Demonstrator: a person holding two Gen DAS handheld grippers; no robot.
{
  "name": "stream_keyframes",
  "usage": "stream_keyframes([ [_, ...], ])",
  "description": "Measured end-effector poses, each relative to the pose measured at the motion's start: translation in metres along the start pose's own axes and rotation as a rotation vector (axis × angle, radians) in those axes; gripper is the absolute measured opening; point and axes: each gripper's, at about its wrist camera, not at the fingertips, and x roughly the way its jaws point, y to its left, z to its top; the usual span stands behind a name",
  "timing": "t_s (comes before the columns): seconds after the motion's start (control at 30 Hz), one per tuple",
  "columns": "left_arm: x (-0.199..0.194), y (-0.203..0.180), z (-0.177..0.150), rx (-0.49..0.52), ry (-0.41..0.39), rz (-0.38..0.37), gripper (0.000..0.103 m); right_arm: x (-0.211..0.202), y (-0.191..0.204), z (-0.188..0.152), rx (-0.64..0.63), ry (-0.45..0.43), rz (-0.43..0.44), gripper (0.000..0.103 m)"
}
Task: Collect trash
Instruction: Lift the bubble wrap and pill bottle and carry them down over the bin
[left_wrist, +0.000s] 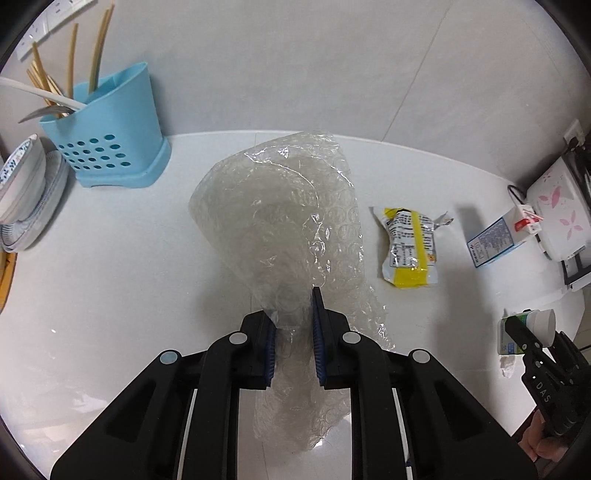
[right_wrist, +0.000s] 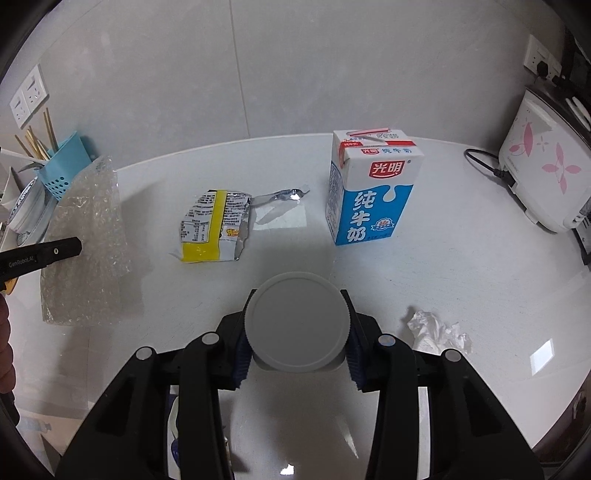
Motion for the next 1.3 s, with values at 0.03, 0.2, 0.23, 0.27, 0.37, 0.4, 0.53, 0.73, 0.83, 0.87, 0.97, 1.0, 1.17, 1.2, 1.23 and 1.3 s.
stream_keyframes([
  [0.03, -0.004, -0.001, -0.001, 0.0, -0.005, -0.002, 0.015, -0.004, -0.001, -0.001, 0.0, -0.004, 0.003, 0.039],
  [0.2, -0.02, -0.008, -0.008, -0.004, -0.029, -0.008, 0.015, -0.018, -0.006, -0.006, 0.004, -0.024, 0.009, 0.039],
  [0.23, -0.024, -0.01, -0.01, -0.006, -0.031, -0.012, 0.015, -0.02, -0.008, -0.006, 0.005, -0.026, 0.01, 0.039],
  [0.27, -0.027, -0.011, -0.012, -0.004, -0.035, -0.011, 0.015, -0.024, -0.009, -0.008, 0.007, -0.029, 0.011, 0.039],
  [0.37, -0.037, -0.016, -0.017, 0.001, -0.048, -0.01, 0.015, -0.032, -0.012, -0.012, 0.012, -0.037, 0.014, 0.039],
  [0.4, -0.041, -0.017, -0.019, 0.002, -0.053, -0.009, 0.015, -0.034, -0.012, -0.014, 0.012, -0.039, 0.016, 0.039],
  [0.53, -0.055, -0.02, -0.027, 0.004, -0.066, -0.01, 0.015, -0.046, -0.013, -0.021, 0.007, -0.049, 0.021, 0.039],
  [0.73, -0.081, -0.025, -0.038, 0.005, -0.097, -0.016, 0.015, -0.064, -0.014, -0.03, 0.015, -0.063, 0.041, 0.039],
  [0.83, -0.092, -0.028, -0.044, 0.005, -0.107, -0.02, 0.015, -0.074, -0.012, -0.036, 0.002, -0.071, 0.043, 0.039],
  [0.87, -0.095, -0.03, -0.046, 0.006, -0.11, -0.022, 0.015, -0.077, -0.012, -0.038, -0.003, -0.072, 0.042, 0.039],
  [0.97, -0.106, -0.033, -0.053, 0.008, -0.121, -0.025, 0.015, -0.084, -0.012, -0.043, -0.009, -0.075, 0.042, 0.039],
  [1.0, -0.108, -0.034, -0.055, 0.009, -0.122, -0.026, 0.015, -0.086, -0.013, -0.044, -0.008, -0.076, 0.043, 0.039],
  [1.17, -0.122, -0.04, -0.067, 0.008, -0.135, -0.037, 0.015, -0.1, -0.015, -0.054, -0.019, -0.086, 0.039, 0.039],
  [1.2, -0.124, -0.04, -0.07, 0.008, -0.136, -0.039, 0.015, -0.104, -0.015, -0.056, -0.021, -0.091, 0.032, 0.039],
  [1.23, -0.127, -0.041, -0.073, 0.007, -0.138, -0.042, 0.015, -0.107, -0.014, -0.058, -0.025, -0.099, 0.026, 0.039],
  [1.3, -0.133, -0.043, -0.079, 0.005, -0.145, -0.044, 0.015, -0.116, -0.013, -0.063, -0.034, -0.11, 0.025, 0.039],
])
